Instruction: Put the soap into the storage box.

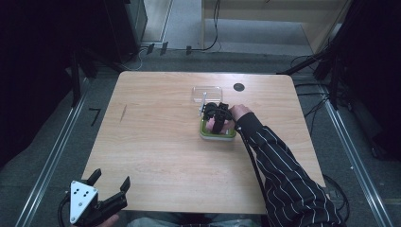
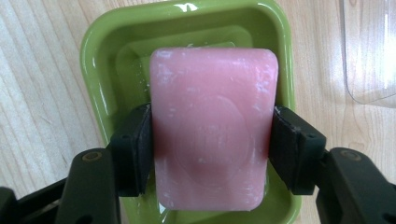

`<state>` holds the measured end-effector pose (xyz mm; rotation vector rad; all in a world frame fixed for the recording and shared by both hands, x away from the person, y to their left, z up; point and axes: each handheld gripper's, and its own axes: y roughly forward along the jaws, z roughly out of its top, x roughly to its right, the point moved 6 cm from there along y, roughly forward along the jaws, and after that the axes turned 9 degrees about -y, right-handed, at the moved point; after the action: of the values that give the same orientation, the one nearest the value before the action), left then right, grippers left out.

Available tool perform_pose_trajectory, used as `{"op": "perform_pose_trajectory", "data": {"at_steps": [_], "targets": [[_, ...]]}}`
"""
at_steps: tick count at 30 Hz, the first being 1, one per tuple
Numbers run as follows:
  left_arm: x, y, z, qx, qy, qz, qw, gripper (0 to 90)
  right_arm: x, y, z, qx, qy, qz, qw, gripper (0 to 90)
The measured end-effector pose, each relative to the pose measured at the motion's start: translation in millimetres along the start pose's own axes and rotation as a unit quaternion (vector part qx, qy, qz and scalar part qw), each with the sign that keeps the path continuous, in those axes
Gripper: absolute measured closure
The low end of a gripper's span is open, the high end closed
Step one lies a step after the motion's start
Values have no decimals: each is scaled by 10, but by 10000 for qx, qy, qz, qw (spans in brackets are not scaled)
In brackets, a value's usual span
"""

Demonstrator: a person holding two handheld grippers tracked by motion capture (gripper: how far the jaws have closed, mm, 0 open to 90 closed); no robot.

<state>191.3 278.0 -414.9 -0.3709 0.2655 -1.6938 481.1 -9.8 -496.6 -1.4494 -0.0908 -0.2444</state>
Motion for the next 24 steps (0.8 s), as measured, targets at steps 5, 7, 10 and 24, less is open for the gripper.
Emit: {"op": "perform_pose_trajectory", "data": {"at_steps": [5, 7, 10, 24], "targets": [[4, 1, 0, -7, 0, 0, 10000, 139, 9, 4, 2, 55, -42, -19, 10000, 389], [5, 0, 0, -11, 2, 9, 10000, 138, 9, 4, 1, 66, -38, -13, 10000, 389], [4, 1, 0, -14, 4, 7, 10000, 139, 14, 3, -1, 67, 23, -27, 10000, 380], [20, 29, 9, -13, 7, -52, 10000, 138, 32, -113, -36, 175, 555, 0, 9983, 218]]}}
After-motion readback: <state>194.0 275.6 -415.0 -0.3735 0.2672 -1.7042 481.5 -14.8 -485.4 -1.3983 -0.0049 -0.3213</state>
